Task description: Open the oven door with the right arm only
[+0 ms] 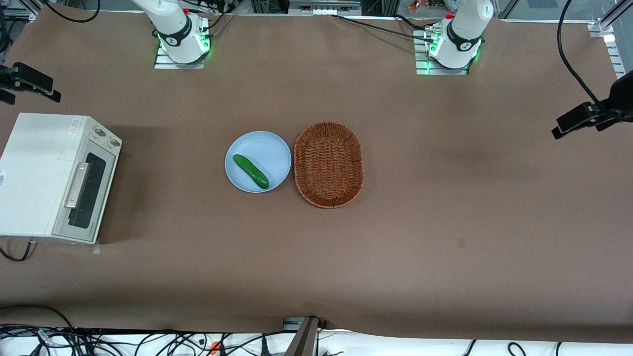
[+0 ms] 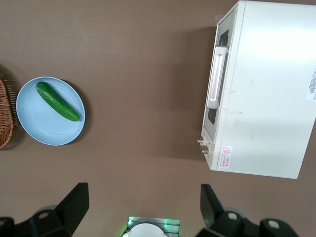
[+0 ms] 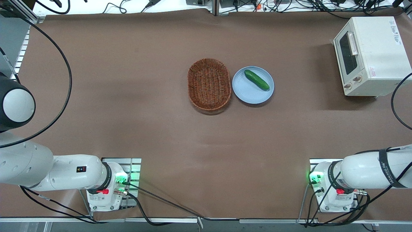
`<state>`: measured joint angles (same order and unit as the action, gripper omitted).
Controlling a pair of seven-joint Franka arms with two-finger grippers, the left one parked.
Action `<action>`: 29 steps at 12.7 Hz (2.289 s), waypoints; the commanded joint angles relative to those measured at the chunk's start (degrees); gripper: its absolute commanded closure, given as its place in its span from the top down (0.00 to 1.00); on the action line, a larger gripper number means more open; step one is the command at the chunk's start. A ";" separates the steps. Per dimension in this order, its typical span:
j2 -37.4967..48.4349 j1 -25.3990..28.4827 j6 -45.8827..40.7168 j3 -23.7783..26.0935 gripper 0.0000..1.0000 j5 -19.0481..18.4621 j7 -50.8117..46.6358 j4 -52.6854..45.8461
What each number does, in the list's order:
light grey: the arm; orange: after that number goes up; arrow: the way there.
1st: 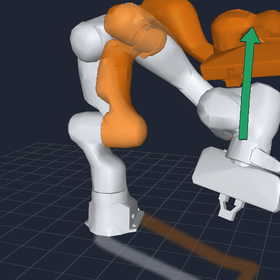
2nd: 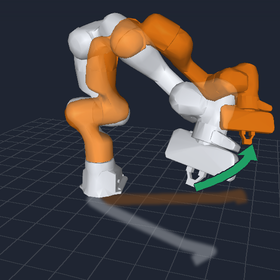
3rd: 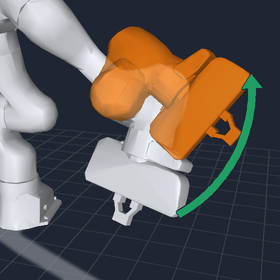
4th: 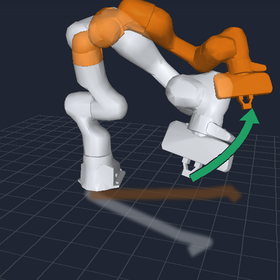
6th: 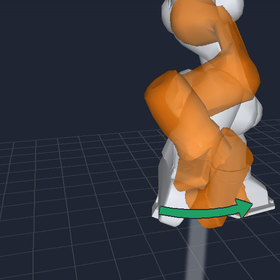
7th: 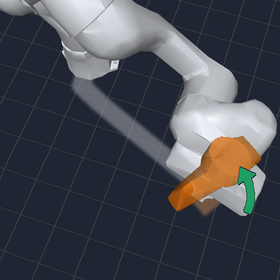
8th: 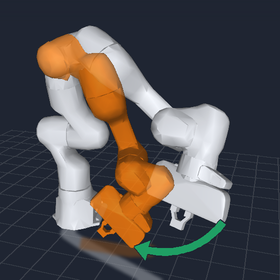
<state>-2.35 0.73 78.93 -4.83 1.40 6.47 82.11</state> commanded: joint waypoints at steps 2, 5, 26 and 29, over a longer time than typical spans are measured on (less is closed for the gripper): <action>-0.29 -0.82 -0.27 0.62 1.00 -0.70 -0.76 -1.07; -0.38 -0.82 -0.18 0.61 1.00 -0.61 -0.58 -1.07; -1.34 -0.82 -2.03 0.70 1.00 -0.70 0.03 -0.28; -2.83 -0.47 -2.20 0.79 1.00 -0.70 0.03 0.06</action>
<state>-4.14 0.62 77.43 -4.78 1.36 6.48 82.27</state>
